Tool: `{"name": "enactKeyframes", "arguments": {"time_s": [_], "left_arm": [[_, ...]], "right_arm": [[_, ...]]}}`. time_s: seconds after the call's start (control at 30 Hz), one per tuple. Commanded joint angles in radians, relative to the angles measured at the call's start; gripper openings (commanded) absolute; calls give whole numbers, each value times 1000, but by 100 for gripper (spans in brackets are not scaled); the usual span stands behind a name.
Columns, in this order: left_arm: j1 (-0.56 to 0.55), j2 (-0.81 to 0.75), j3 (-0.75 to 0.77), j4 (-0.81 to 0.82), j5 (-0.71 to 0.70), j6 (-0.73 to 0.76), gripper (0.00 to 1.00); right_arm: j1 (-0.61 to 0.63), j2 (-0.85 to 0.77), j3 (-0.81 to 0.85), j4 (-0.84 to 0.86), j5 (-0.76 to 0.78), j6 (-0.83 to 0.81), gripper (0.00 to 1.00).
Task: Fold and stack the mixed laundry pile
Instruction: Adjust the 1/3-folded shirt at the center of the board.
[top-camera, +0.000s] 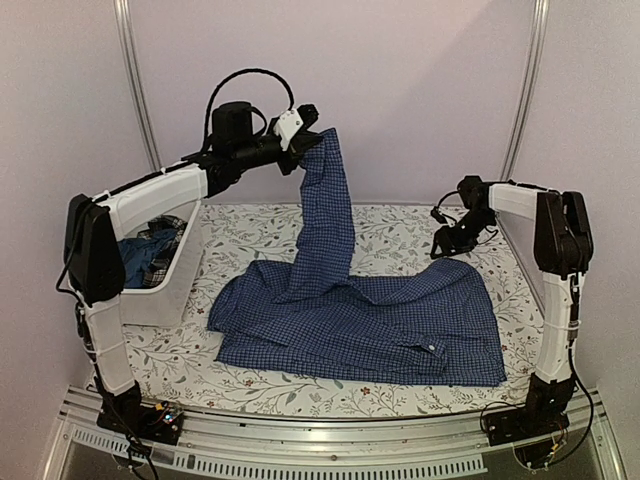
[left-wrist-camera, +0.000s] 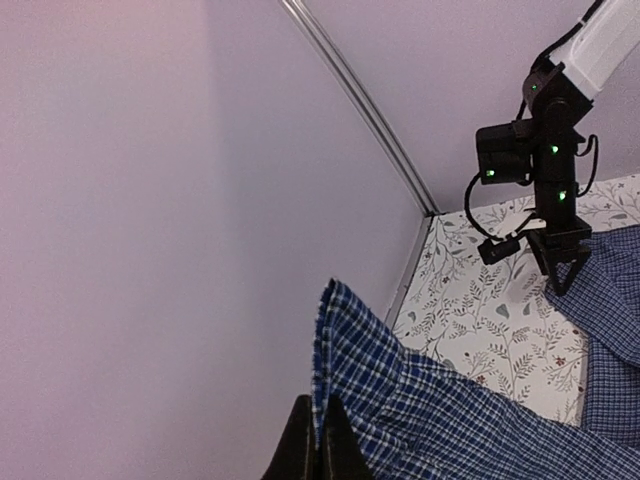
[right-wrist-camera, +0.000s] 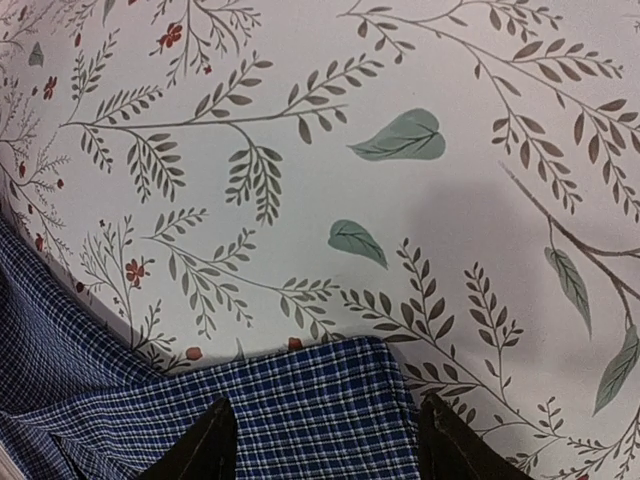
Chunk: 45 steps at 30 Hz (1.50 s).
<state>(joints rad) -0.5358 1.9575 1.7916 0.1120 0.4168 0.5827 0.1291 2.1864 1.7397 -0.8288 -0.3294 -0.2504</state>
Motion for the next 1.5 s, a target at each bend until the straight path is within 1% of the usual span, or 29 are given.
{"name": "enactKeyframes", "arguments": {"time_s": [0.0, 0.1, 0.27, 0.4, 0.47, 0.53, 0.57, 0.6, 0.73, 0.77, 0.8, 0.93, 1.03, 1.13, 1.2, 1.37, 1.47], "left_arm": [[-1, -50, -7, 9, 33, 16, 0], [-2, -47, -5, 2, 24, 30, 0], [2, -40, -1, 5, -4, 36, 0], [6, -33, 5, 6, -12, 27, 0], [7, -28, 8, 5, -23, 26, 0], [7, -26, 9, 2, -30, 24, 0], [6, -26, 10, 0, -29, 24, 0], [6, -25, 12, -3, -32, 27, 0], [9, -19, 15, -4, -74, 36, 0], [10, -17, 16, 1, -88, 36, 0], [12, -13, 19, 5, -102, 33, 0], [33, 17, 51, 29, -174, -12, 0], [38, 56, 113, 44, -258, 4, 0], [37, 96, 167, 129, -349, 33, 1], [36, 143, 225, 185, -384, 35, 2], [31, 262, 418, 255, -352, 61, 2], [27, 346, 559, 268, -346, 93, 2]], "right_arm": [[-11, 8, -5, -51, 67, -40, 61], [-10, 20, -21, -46, 132, -30, 63], [-7, 51, -2, -38, 217, -13, 63], [3, 78, 9, -26, 226, -15, 62], [14, 99, 16, -25, 218, -15, 57], [25, 110, 18, -19, 199, -17, 56], [29, 113, 18, -14, 185, -17, 54], [32, 119, 21, -15, 172, -19, 48], [33, 148, 34, -28, 155, -26, 13], [32, 146, 34, -25, 152, -25, 6], [33, 142, 39, -23, 150, -23, 1], [27, 80, 43, 39, 146, 10, 0], [-4, 16, 16, 127, 121, 78, 0], [-36, -85, -62, 254, 110, 164, 0], [-48, -156, -135, 345, 120, 202, 0], [-65, -282, -266, 491, 151, 246, 0], [-70, -356, -350, 561, 171, 298, 0]]}}
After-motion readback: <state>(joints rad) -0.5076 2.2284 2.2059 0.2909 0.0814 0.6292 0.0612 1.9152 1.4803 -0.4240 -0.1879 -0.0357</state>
